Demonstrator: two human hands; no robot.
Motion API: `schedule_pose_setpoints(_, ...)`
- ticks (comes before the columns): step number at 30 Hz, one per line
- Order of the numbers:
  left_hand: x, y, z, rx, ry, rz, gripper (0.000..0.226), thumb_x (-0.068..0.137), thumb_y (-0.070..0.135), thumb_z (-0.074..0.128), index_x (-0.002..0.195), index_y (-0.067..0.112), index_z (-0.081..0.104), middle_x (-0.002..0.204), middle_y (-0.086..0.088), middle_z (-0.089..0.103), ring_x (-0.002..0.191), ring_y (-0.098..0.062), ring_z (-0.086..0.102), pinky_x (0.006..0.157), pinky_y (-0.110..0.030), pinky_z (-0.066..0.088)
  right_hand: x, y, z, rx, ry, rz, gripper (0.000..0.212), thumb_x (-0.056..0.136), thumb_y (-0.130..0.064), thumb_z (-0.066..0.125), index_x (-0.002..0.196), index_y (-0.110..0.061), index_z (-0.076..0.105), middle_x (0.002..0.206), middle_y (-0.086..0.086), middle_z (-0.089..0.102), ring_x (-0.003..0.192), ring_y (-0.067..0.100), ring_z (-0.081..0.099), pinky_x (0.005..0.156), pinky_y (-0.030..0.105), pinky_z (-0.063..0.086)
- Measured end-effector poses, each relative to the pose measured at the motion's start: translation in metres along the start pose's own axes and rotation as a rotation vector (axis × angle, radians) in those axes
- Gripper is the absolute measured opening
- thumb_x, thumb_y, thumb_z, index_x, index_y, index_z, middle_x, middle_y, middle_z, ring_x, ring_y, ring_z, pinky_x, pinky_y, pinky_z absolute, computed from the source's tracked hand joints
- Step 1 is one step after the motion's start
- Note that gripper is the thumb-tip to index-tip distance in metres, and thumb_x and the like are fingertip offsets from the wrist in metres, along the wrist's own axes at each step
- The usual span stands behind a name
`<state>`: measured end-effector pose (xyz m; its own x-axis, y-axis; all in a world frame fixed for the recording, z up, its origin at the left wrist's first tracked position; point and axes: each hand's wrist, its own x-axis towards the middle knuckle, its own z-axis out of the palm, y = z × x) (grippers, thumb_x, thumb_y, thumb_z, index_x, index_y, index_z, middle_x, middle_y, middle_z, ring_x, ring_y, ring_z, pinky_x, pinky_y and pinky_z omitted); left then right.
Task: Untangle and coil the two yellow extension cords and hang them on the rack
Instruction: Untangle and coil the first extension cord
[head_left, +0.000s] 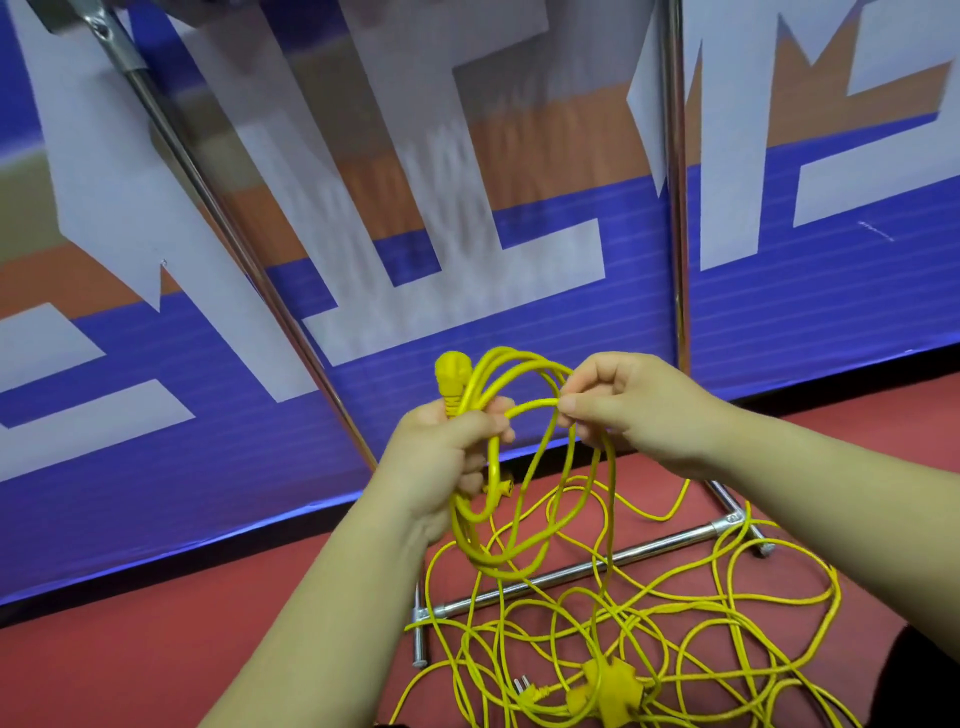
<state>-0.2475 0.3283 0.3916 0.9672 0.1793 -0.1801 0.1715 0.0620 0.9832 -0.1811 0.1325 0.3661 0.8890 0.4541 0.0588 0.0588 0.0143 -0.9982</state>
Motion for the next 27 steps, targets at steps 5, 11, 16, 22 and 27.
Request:
schedule_pose_setpoints(5,0.006,0.015,-0.019,-0.184,0.092,0.068,0.012,0.094,-0.001,0.054,0.094,0.008,0.062,0.064,-0.009,0.064,0.039,-0.006,0.027,0.040,-0.017,0.016,-0.002,0.006,0.000,0.137,-0.194,0.087,0.015,0.094,0.002,0.061,0.099,-0.012,0.057,0.084,0.014,0.070,0.070,0.020,0.063,0.067,0.030,0.052)
schedule_pose_setpoints(11,0.013,0.027,-0.052,-0.351,0.186,0.124,0.013,0.096,0.004,0.052,0.092,0.014,0.060,0.066,-0.007,0.064,0.035,-0.002,0.029,0.037,-0.015,0.019,-0.002,0.050,0.000,0.037,-0.328,0.184,0.019,0.084,-0.009,0.071,0.086,-0.016,0.054,0.081,0.023,0.056,0.085,0.030,0.048,0.071,0.031,0.039)
schedule_pose_setpoints(16,0.019,0.028,-0.091,-0.488,0.264,0.199,0.016,0.098,0.008,0.050,0.088,0.018,0.057,0.064,-0.003,0.063,0.034,-0.001,0.029,0.032,-0.013,0.021,-0.006,0.072,-0.005,-0.096,-0.297,0.213,0.016,0.093,0.003,0.063,0.092,-0.008,0.052,0.085,0.019,0.072,0.079,0.025,0.064,0.072,0.033,0.044)
schedule_pose_setpoints(22,0.030,0.005,-0.110,-0.241,0.369,0.216,0.012,0.100,0.022,0.059,0.091,0.015,0.062,0.065,0.001,0.053,0.038,-0.005,0.027,0.036,-0.015,0.022,-0.001,0.056,-0.012,0.012,-0.051,0.282,0.003,0.095,-0.006,0.063,0.097,-0.006,0.065,0.079,0.009,0.073,0.055,0.007,0.057,0.047,0.018,0.043)
schedule_pose_setpoints(27,0.032,-0.005,-0.114,-0.196,0.442,0.211,0.015,0.102,0.027,0.057,0.097,0.013,0.061,0.066,0.004,0.049,0.039,-0.003,0.029,0.036,-0.016,0.024,0.002,0.070,-0.011,-0.046,0.075,0.395,0.007,0.090,-0.010,0.068,0.088,-0.004,0.071,0.069,0.007,0.069,0.047,0.011,0.041,0.042,0.018,0.028)
